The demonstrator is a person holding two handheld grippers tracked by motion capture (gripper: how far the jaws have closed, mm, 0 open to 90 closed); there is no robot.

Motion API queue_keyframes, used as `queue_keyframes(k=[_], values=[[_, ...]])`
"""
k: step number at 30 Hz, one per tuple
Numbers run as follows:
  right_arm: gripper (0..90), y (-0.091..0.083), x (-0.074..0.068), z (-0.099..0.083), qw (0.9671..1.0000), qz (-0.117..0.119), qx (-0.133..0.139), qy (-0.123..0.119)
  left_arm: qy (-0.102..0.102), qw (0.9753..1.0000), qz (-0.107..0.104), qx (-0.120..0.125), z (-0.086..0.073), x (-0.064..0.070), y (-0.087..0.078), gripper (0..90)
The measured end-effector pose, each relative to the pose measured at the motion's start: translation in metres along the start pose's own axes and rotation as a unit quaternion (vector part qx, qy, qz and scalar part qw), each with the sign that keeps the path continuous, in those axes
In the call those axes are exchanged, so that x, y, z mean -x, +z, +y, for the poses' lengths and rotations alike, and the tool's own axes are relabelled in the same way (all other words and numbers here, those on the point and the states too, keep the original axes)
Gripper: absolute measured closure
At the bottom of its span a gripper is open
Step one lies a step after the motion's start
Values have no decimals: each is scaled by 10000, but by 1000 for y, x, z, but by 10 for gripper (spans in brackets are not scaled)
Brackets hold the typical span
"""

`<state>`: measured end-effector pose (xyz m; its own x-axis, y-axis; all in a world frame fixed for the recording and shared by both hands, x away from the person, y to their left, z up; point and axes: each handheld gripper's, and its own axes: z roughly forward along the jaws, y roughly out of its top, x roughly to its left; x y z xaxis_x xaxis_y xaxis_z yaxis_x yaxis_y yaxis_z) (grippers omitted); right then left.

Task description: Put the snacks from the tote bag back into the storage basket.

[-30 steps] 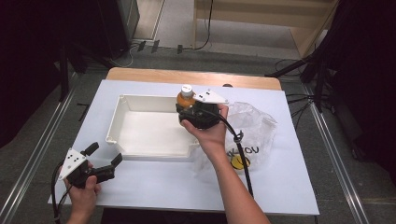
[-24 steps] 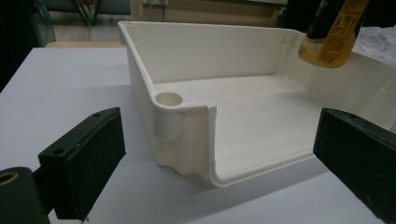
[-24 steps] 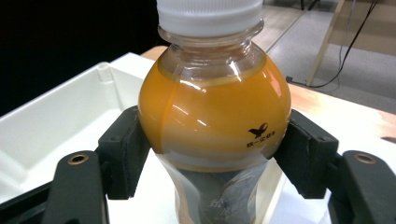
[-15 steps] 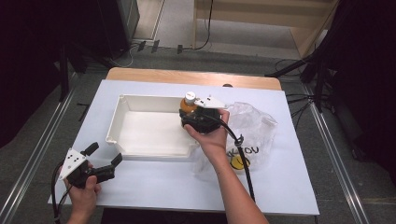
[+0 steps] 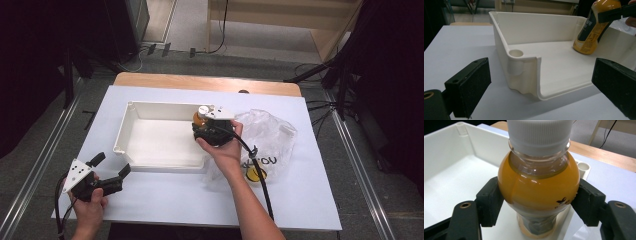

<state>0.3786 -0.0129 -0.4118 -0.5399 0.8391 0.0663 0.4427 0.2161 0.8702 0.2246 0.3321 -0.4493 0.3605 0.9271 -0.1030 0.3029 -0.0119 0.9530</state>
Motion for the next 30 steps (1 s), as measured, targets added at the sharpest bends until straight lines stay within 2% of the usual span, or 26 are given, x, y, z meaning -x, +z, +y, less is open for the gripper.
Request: queue_keyframes(k=[7, 10, 11, 17, 30], values=[[309, 0, 5, -2, 9999, 73, 64, 107, -19, 10000, 3, 4, 0, 0, 0, 24], [255, -5, 6, 0, 9998, 82, 184, 52, -27, 10000, 8, 8, 0, 0, 0, 24], [245, -8, 6, 1, 9996, 155, 217, 67, -25, 10000, 8, 8, 0, 0, 0, 24], [226, -24, 10, 1, 9990, 196, 396, 61, -10, 10000, 12, 15, 0, 0, 0, 24], [222, -64, 23, -15, 9973, 277, 680, 79, -3, 10000, 16, 12, 0, 0, 1, 24]])
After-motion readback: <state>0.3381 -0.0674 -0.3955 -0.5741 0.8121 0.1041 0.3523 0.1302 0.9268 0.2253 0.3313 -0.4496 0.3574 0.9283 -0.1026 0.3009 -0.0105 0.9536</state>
